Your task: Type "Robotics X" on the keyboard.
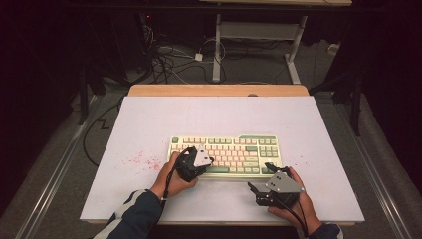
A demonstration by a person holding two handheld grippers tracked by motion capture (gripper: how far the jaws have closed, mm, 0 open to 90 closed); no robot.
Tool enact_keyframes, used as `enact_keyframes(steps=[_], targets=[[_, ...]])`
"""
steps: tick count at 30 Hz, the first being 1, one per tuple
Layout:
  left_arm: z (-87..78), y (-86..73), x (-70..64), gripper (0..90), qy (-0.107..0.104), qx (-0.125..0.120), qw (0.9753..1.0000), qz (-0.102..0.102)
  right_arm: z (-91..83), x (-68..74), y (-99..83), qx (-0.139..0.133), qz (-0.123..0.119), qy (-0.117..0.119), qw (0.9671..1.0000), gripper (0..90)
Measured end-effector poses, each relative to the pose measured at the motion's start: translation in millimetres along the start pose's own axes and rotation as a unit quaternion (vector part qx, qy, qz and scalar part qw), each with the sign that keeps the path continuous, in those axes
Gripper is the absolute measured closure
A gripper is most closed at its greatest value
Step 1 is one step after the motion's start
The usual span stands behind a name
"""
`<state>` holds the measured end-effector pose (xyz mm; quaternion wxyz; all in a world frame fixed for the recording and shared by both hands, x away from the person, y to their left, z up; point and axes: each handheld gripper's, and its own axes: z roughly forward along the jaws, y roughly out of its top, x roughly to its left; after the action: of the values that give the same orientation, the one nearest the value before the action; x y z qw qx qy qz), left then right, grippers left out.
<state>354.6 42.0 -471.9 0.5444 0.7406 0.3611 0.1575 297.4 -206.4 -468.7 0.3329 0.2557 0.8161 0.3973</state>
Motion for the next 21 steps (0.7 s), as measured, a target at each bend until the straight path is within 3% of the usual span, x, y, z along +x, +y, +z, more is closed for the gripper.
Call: enact_keyframes(steps=[6,13,21], targets=[[3.1,-0.7,0.0,87.0,0.000,0.002,1.0000,0.001,-1.4,-2.2,0.2,-0.007,0.008,-0.010,0.9999,20.4],[5.0,-3.0,0.2,87.0,0.001,0.011,0.9999,0.004,-0.2,-0.6,-0.2,0.000,0.003,-0.001,1.0000,20.4],[-1.2,2.2,-0.1,85.4,-0.002,-0.005,1.0000,0.007,-0.1,-0.7,-0.3,0.002,0.002,0.000,1.0000,20.4]])
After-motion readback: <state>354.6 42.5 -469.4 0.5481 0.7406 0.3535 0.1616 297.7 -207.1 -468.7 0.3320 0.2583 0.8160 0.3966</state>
